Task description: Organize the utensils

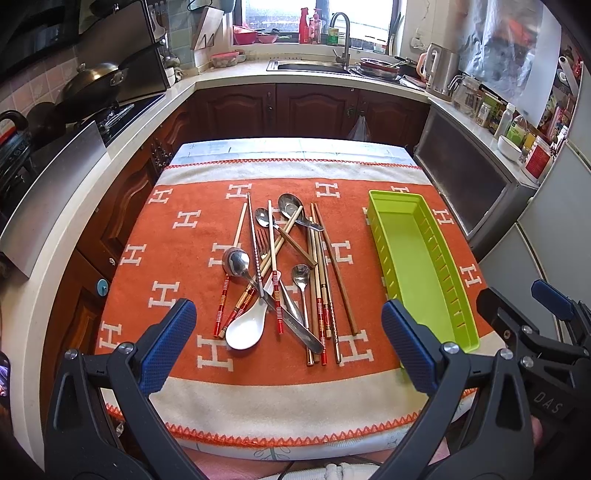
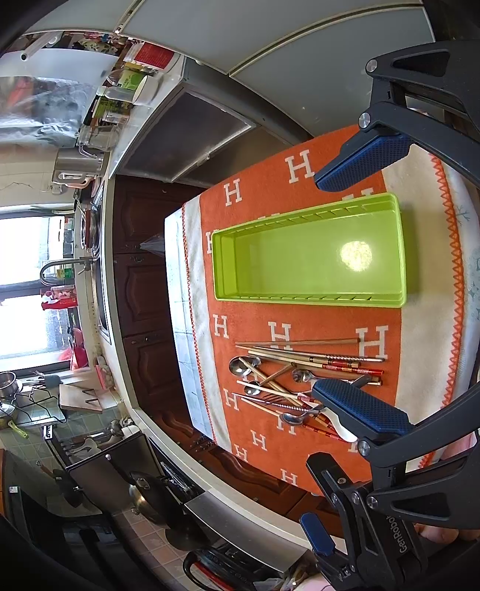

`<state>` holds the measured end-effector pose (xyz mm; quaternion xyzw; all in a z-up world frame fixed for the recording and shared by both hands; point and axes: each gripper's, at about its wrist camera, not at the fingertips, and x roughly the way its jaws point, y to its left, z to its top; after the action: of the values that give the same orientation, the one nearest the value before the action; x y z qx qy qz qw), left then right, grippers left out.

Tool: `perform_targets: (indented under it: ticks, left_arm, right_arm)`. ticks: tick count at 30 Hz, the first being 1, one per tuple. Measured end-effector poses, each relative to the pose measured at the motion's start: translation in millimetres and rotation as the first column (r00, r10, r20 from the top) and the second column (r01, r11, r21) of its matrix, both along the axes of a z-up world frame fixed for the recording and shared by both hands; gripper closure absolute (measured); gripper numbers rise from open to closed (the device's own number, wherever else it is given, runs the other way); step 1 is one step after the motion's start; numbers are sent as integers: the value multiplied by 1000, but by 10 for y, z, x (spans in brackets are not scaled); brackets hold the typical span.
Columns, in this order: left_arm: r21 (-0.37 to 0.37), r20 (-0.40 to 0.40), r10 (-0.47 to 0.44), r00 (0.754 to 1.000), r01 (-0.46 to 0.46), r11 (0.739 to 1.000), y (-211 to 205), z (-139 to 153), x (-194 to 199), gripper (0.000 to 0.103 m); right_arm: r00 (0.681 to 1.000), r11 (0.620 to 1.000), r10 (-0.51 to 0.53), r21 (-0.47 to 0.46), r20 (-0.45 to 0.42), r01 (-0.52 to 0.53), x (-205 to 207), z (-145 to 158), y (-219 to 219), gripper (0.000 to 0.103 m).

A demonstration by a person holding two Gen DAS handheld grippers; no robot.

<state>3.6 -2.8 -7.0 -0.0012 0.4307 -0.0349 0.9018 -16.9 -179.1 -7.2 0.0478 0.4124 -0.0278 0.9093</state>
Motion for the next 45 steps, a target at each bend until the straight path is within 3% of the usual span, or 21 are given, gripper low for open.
perform_targets:
  ticks: [26, 38, 45]
  left_arm:
    - [-53, -1, 5, 1000, -5, 999, 136, 14, 3, 3]
    - [-46, -19, 61, 998, -62, 997, 324, -101, 221, 3]
    - [-57, -24, 99, 995, -100, 993, 648, -156, 515, 4]
  right_arm:
    - [1000, 1000, 7, 4, -13, -7, 3, 5, 64, 1]
    - [1000, 1000, 0, 8, -10, 0, 176, 53, 69, 1]
    - [998, 998, 59, 12, -17, -59, 492, 7, 165, 1]
